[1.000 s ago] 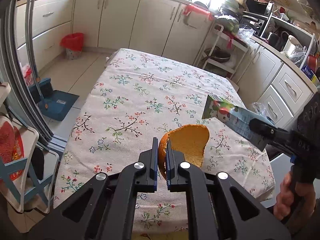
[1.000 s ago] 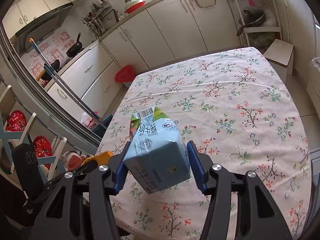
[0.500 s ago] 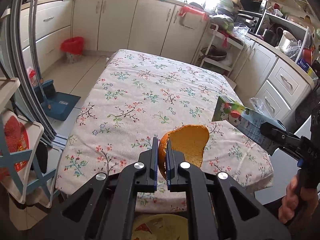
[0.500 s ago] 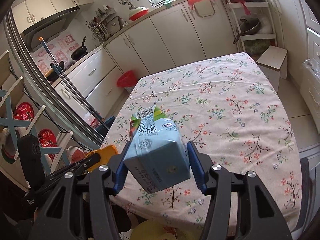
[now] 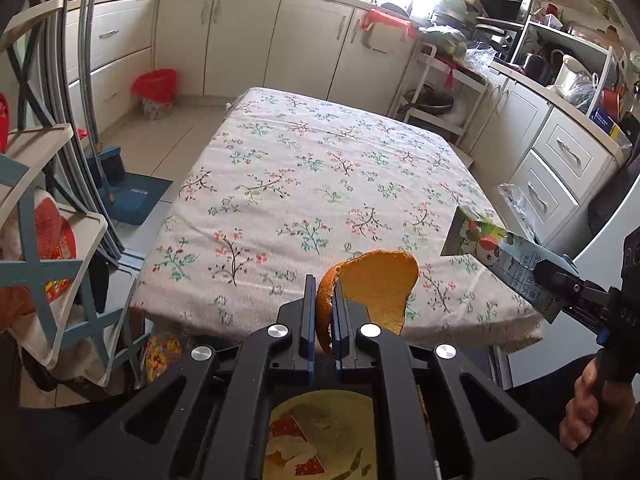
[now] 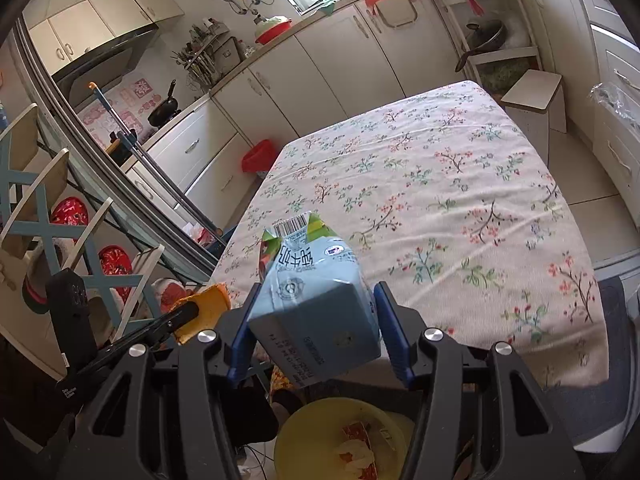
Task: Collect trash
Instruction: 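Lift the peel and carton and carry both down over the yellow bowl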
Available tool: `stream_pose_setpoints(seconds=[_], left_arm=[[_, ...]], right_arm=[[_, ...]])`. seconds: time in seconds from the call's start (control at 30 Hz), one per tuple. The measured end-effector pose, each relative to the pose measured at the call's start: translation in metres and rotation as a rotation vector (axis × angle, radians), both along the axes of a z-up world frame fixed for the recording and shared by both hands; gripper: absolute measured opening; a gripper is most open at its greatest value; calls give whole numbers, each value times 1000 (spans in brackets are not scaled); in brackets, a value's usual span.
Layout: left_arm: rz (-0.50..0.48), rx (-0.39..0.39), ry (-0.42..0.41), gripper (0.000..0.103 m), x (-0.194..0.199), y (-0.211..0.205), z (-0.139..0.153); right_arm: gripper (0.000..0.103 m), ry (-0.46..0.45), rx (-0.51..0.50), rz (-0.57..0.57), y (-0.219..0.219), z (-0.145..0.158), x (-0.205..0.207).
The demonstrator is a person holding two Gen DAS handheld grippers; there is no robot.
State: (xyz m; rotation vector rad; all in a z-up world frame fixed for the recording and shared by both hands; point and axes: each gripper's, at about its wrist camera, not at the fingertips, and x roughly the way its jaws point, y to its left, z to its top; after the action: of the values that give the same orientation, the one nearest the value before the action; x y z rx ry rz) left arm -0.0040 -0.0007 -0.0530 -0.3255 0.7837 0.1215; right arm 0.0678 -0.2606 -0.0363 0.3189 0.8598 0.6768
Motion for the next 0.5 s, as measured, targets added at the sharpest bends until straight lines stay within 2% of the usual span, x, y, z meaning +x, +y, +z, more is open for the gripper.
stream_pose_setpoints(seconds=[0.5], left_arm=[[-8, 3, 10, 6, -36, -11, -7]], right_arm=[[54, 48, -1, 36, -7, -18, -45]])
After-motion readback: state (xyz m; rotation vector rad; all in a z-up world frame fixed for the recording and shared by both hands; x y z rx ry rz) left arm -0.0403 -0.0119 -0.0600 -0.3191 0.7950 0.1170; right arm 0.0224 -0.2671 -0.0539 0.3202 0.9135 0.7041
